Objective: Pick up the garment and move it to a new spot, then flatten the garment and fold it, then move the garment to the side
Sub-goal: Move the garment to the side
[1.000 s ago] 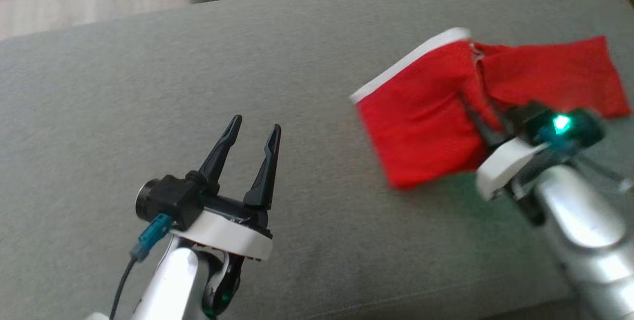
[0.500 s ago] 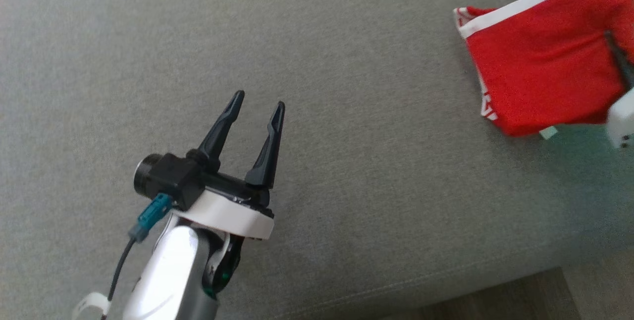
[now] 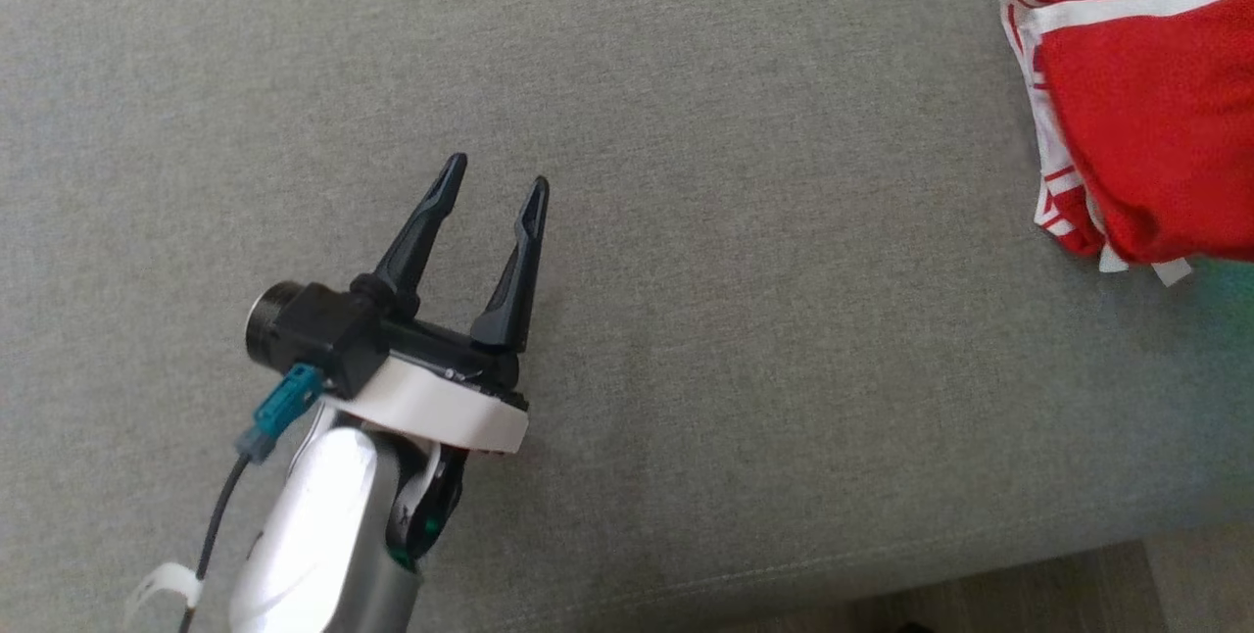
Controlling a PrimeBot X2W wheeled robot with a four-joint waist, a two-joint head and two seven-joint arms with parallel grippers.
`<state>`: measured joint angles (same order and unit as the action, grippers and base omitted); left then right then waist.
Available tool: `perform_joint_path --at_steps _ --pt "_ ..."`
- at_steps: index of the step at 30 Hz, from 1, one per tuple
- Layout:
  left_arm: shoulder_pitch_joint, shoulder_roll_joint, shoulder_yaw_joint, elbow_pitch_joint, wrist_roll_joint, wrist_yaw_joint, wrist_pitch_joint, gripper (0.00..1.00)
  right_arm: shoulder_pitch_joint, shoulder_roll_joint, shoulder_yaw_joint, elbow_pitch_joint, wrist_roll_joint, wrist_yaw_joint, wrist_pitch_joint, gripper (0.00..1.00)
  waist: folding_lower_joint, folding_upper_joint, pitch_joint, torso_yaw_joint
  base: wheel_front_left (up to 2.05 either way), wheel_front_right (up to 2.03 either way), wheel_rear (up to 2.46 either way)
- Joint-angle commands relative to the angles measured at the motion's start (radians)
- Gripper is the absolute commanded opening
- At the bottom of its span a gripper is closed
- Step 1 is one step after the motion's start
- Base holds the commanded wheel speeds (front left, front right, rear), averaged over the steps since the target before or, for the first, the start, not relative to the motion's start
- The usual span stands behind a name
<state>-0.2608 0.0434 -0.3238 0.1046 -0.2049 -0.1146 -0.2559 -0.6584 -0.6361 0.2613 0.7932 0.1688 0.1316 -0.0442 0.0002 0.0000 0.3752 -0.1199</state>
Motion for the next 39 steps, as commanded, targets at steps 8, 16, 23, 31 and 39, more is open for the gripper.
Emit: perform_joint_path --at_steps 8,16,23,31,39 --pt "-0.035 0.007 0.046 -0.027 0.012 -0.008 -0.006 1.00 -0.025 -0.017 -0.055 0.039 -0.033 -0.001 -0.022 1.00 -0.0002 0.0000 0.002 -0.003 0.00 0.00 0.00" --pt "-0.019 0.007 0.055 -0.020 0.007 -0.010 -0.006 1.00 -0.038 0.013 -0.112 0.030 -0.085 -0.001 -0.041 1.00 -0.0002 0.0000 -0.047 -0.009 0.00 0.00 0.00" --pt "0.016 0.007 0.074 -0.027 -0.010 0.000 -0.006 1.00 -0.031 0.105 -0.154 -0.112 -0.111 -0.001 -0.087 1.00 -0.0002 0.0000 -0.132 -0.001 0.00 0.00 0.00" --pt "0.063 0.007 0.100 -0.049 -0.024 0.019 -0.006 1.00 0.105 0.271 -0.185 -0.343 -0.001 -0.001 -0.135 1.00 -0.0002 0.0000 -0.216 0.032 0.00 0.00 0.00" --pt "0.137 0.007 0.123 -0.064 -0.039 0.037 -0.006 1.00 0.339 0.495 -0.215 -0.528 0.063 -0.001 -0.164 1.00 -0.0002 0.0000 -0.299 0.071 0.00 0.00 0.00"
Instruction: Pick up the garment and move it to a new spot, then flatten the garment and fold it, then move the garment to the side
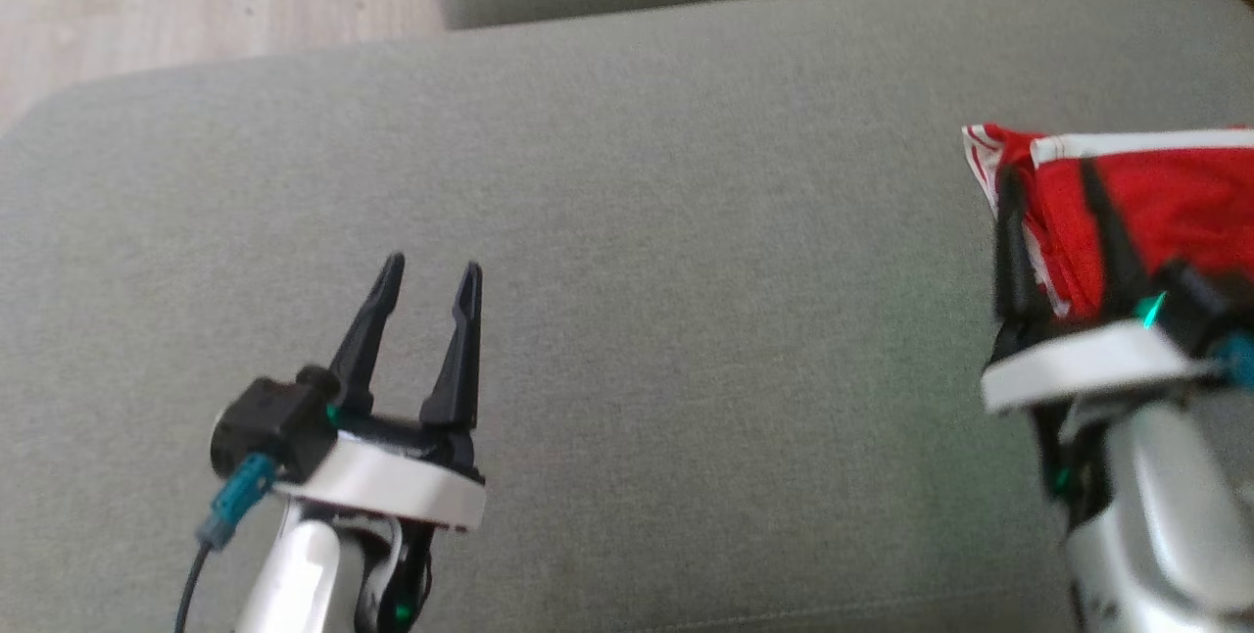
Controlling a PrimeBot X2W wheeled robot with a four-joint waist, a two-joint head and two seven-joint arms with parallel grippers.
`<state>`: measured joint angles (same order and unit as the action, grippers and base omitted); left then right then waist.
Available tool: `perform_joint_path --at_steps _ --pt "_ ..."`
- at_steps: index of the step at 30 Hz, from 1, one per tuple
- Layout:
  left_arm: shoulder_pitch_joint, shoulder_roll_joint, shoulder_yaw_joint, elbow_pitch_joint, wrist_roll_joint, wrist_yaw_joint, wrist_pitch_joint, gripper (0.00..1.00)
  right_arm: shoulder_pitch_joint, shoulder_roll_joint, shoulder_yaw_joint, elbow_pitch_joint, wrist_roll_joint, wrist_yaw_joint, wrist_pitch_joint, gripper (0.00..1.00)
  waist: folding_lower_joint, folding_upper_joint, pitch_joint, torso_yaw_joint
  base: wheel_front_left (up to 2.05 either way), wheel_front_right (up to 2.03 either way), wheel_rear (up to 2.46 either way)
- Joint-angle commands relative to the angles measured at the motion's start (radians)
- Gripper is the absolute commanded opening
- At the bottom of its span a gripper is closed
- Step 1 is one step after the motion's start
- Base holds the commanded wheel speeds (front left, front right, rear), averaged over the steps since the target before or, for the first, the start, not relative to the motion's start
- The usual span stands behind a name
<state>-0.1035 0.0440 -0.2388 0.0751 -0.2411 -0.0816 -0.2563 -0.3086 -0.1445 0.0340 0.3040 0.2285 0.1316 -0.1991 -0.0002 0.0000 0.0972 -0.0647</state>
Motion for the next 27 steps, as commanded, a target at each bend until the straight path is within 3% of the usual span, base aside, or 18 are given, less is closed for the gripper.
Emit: perform_joint_path --at_steps 1,9,27 --pt "-0.011 0.006 0.039 -0.034 -0.003 0.005 -0.006 1.00 0.018 0.025 0.006 -0.047 0.006 -0.001 -0.011 1.00 0.0002 0.0000 -0.031 0.020 0.00 0.00 0.00" --pt "0.057 0.006 0.054 -0.016 -0.011 0.032 -0.006 1.00 0.194 0.091 0.006 -0.057 -0.009 -0.001 -0.050 1.00 0.0002 0.0000 -0.079 0.032 0.00 0.00 0.00" --pt "0.065 0.006 0.071 0.015 0.006 0.109 -0.006 1.00 0.202 0.094 0.033 -0.043 -0.016 -0.001 -0.062 1.00 0.0002 0.0000 -0.083 0.021 0.00 0.00 0.00"
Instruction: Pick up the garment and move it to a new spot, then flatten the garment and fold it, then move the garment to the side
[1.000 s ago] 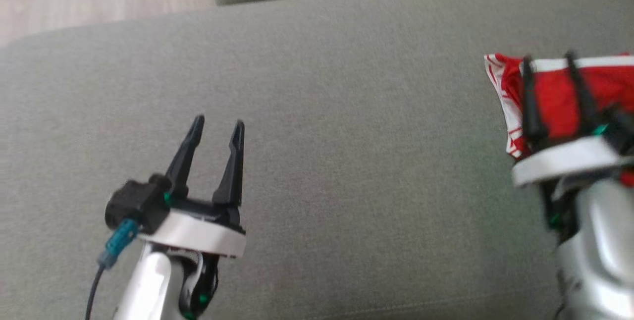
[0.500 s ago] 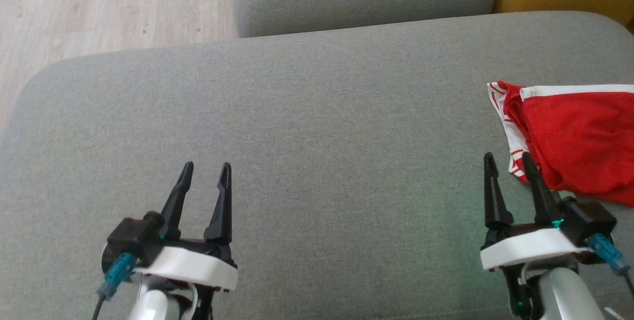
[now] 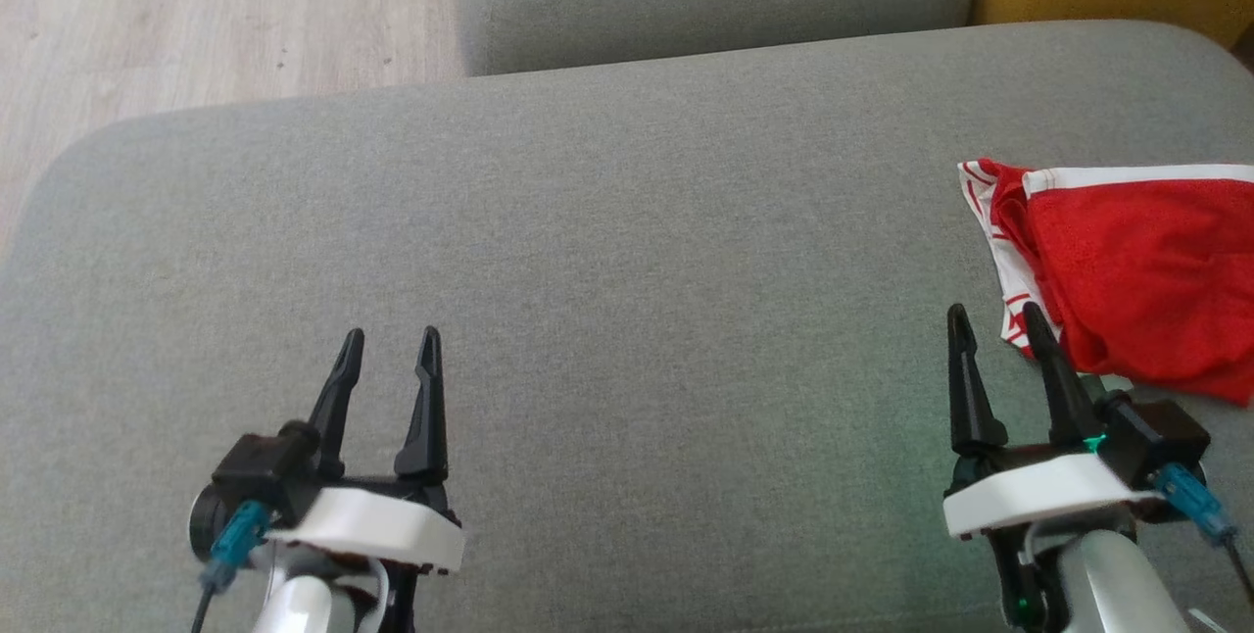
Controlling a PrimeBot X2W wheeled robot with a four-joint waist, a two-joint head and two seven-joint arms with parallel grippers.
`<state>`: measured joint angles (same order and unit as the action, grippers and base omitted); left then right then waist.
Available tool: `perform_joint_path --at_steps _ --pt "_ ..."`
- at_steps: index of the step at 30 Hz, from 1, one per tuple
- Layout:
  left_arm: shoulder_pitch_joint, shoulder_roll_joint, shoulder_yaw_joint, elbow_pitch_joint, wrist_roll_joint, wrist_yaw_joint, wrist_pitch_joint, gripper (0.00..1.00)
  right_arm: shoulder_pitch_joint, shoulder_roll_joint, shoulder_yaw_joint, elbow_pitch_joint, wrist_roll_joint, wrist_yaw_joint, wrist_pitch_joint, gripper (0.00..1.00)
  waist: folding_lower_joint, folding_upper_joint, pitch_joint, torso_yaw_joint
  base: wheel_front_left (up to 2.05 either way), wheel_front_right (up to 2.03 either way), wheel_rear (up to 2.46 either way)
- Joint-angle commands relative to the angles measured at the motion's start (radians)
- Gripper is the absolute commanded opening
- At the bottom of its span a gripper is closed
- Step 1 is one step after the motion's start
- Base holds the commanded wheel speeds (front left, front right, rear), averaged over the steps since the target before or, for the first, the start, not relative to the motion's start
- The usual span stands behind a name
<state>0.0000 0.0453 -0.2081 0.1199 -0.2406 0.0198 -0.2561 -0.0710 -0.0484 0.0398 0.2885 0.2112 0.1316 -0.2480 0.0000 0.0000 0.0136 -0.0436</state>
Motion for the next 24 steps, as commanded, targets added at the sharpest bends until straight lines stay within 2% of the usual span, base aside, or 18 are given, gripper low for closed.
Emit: perform_joint_path --at_steps 1,11,21,22,24 --pt "-0.039 0.005 0.042 -0.028 0.007 0.010 -0.006 1.00 -0.036 -0.002 0.028 -0.028 0.001 -0.001 -0.013 1.00 0.0000 0.0000 0.001 -0.001 0.00 0.00 0.00" --pt "-0.045 0.005 0.057 -0.018 -0.005 0.035 -0.006 1.00 -0.039 -0.002 0.027 -0.042 0.007 -0.001 -0.014 1.00 0.0000 0.0000 0.007 -0.005 0.00 0.00 0.00" --pt "-0.047 0.005 0.070 -0.021 -0.034 0.032 -0.006 1.00 -0.042 -0.002 0.025 -0.047 0.010 -0.001 -0.014 1.00 0.0000 0.0000 0.009 -0.005 0.00 0.00 0.00" --pt "-0.003 0.000 0.031 0.012 -0.034 0.025 0.000 0.00 -0.001 0.000 0.001 -0.013 0.004 0.000 0.000 0.00 0.0000 0.0000 0.009 -0.005 0.00 0.00 0.00" --pt "0.003 -0.001 0.028 0.036 -0.035 0.024 0.001 0.00 0.004 0.001 0.001 0.011 0.007 0.000 0.001 0.00 0.0000 0.0000 0.009 -0.005 0.00 0.00 0.00"
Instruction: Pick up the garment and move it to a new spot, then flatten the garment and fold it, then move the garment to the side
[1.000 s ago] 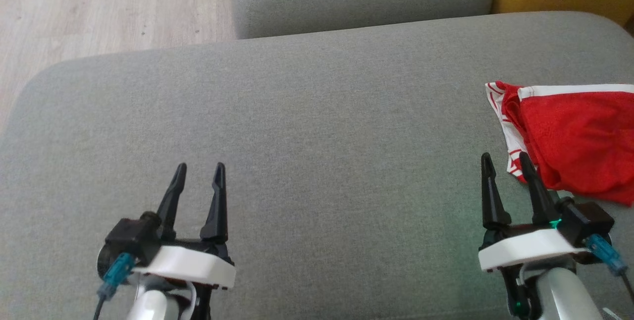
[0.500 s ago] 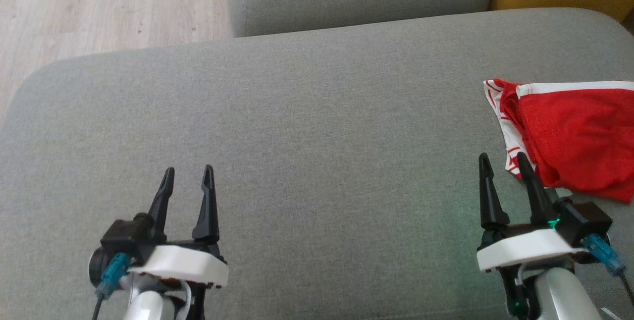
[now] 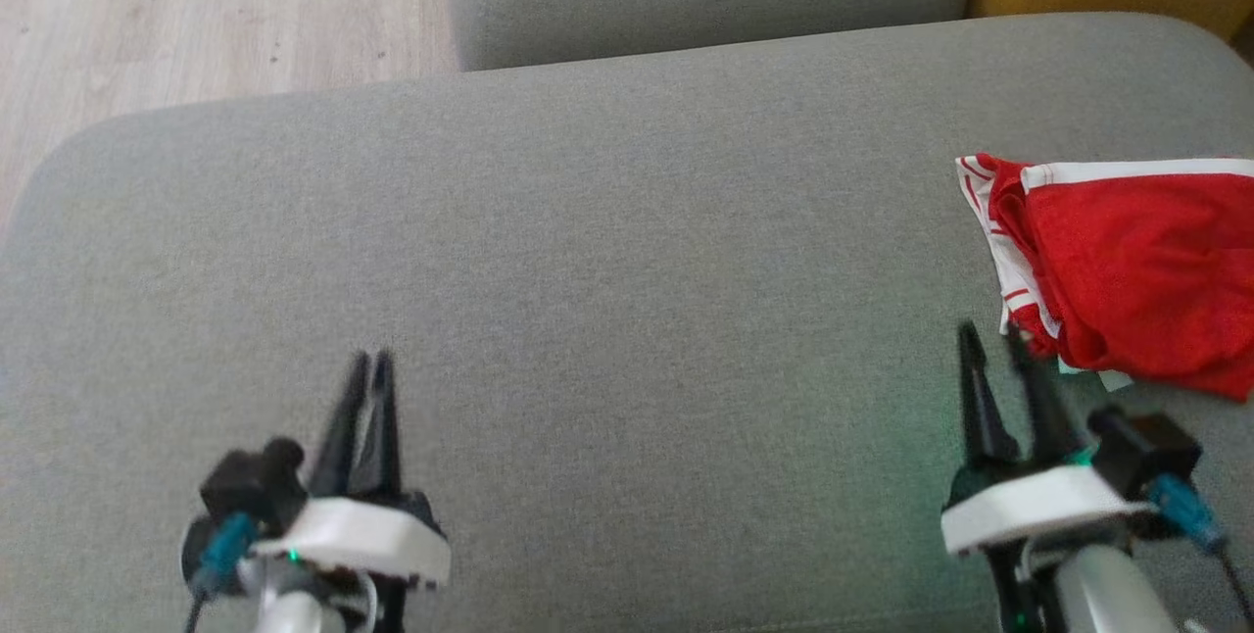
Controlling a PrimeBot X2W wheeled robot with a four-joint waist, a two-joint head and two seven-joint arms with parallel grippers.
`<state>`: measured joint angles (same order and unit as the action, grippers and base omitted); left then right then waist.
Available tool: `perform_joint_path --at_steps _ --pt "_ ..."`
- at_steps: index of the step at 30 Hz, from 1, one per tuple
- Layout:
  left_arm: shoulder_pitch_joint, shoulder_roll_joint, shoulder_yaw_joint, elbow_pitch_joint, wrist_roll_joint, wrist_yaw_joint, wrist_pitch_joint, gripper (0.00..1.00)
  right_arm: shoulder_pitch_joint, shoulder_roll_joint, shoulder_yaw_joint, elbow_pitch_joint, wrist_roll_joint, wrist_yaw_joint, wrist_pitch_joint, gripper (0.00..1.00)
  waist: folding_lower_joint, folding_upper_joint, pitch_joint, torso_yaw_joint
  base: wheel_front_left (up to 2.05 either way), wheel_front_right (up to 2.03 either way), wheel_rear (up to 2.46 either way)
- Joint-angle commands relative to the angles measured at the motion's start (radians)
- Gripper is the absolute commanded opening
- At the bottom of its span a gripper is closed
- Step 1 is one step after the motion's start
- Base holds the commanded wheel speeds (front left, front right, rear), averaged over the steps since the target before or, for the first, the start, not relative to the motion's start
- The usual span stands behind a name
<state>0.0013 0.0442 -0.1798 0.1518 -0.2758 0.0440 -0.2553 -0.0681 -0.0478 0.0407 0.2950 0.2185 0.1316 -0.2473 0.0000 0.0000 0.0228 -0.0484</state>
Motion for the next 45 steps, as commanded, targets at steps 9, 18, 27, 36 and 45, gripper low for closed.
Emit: perform_joint_path --at_steps 9,18,27,36,45 --pt "0.012 0.001 0.011 0.036 -0.082 -0.010 0.018 0.00 0.013 -0.001 -0.006 0.027 0.084 0.000 0.020 0.00 0.0001 0.0000 -0.001 0.003 0.00 0.00 0.00" --pt "0.002 0.005 0.028 0.042 -0.182 -0.023 0.041 0.00 0.009 -0.003 -0.015 0.021 0.186 0.000 0.044 0.00 0.0001 0.0000 -0.003 0.006 0.00 0.00 0.00" --pt "-0.007 0.008 0.043 0.048 -0.269 -0.034 0.062 0.00 0.006 -0.005 -0.023 0.016 0.276 0.000 0.065 0.00 0.0001 0.0000 -0.004 0.009 0.00 0.00 0.00" --pt "-0.016 0.011 0.061 0.051 -0.368 -0.047 0.086 0.00 0.002 -0.006 -0.032 0.010 0.378 0.000 0.090 0.00 0.0000 0.0000 -0.005 0.013 0.00 0.00 0.00" --pt "-0.024 0.013 0.080 0.054 -0.466 -0.059 0.111 0.00 -0.002 -0.007 -0.042 0.004 0.479 0.000 0.115 0.00 0.0000 0.0000 -0.007 0.016 0.00 0.00 0.00"
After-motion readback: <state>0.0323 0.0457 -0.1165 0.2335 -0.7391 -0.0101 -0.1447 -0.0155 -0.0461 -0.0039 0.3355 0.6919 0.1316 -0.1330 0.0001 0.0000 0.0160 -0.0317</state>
